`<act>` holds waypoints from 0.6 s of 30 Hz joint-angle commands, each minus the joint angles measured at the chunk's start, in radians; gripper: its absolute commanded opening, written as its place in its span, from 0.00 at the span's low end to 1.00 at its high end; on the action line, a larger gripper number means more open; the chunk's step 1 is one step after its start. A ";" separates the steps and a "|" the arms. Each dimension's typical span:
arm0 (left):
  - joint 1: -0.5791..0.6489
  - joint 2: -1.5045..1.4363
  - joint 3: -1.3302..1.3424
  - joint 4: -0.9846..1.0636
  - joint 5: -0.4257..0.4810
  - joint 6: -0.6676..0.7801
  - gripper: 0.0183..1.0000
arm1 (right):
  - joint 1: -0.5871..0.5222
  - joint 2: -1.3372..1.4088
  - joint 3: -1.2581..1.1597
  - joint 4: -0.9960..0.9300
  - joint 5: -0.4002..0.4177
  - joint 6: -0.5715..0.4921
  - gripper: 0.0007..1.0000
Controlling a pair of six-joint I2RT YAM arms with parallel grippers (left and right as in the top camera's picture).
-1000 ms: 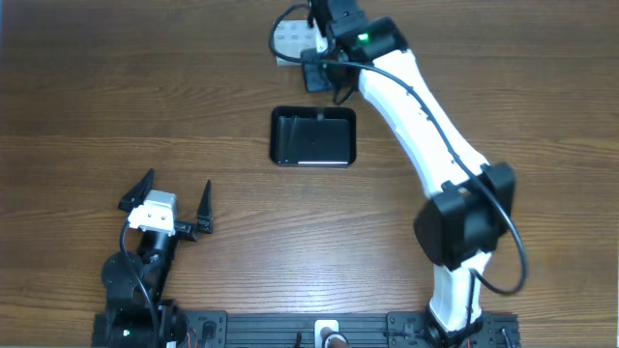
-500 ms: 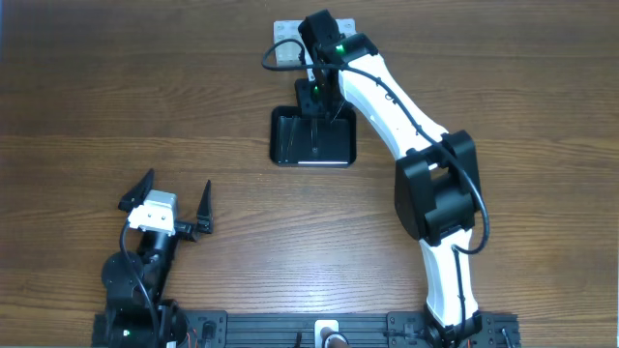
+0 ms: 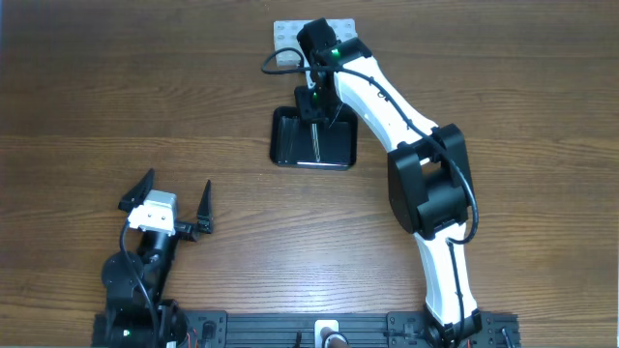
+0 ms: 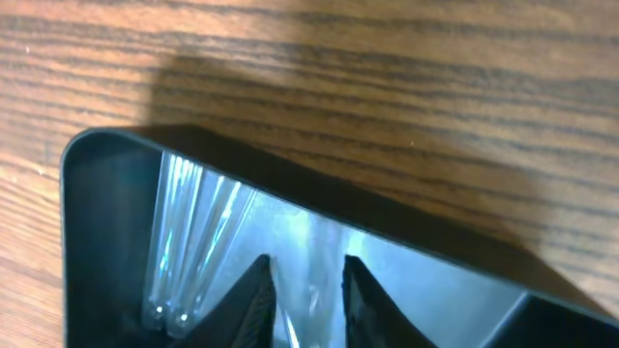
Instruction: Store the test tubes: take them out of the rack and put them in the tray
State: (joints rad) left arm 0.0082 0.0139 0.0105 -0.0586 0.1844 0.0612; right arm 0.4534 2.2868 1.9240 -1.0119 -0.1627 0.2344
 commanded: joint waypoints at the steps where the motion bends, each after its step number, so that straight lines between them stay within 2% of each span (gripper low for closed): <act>1: 0.008 -0.008 -0.005 -0.001 0.016 0.010 1.00 | 0.008 0.022 -0.008 -0.002 0.006 -0.003 0.34; 6: 0.008 -0.008 -0.005 -0.001 0.016 0.010 1.00 | 0.005 0.008 -0.008 0.004 0.006 -0.004 0.40; 8: 0.008 -0.008 -0.005 -0.001 0.016 0.010 1.00 | 0.005 -0.022 -0.008 0.006 0.006 -0.022 0.50; 11: 0.008 -0.008 -0.005 -0.001 0.016 0.010 1.00 | 0.002 -0.101 -0.008 0.015 0.010 -0.080 0.55; 13: 0.008 -0.008 -0.005 -0.001 0.016 0.010 1.00 | -0.002 -0.164 -0.008 0.032 0.052 -0.095 0.57; 18: 0.008 -0.008 -0.005 -0.001 0.016 0.010 1.00 | -0.031 -0.309 -0.008 0.099 0.257 -0.107 0.65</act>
State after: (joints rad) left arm 0.0082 0.0139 0.0105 -0.0586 0.1844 0.0612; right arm 0.4465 2.1174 1.9087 -0.9360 -0.0563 0.1612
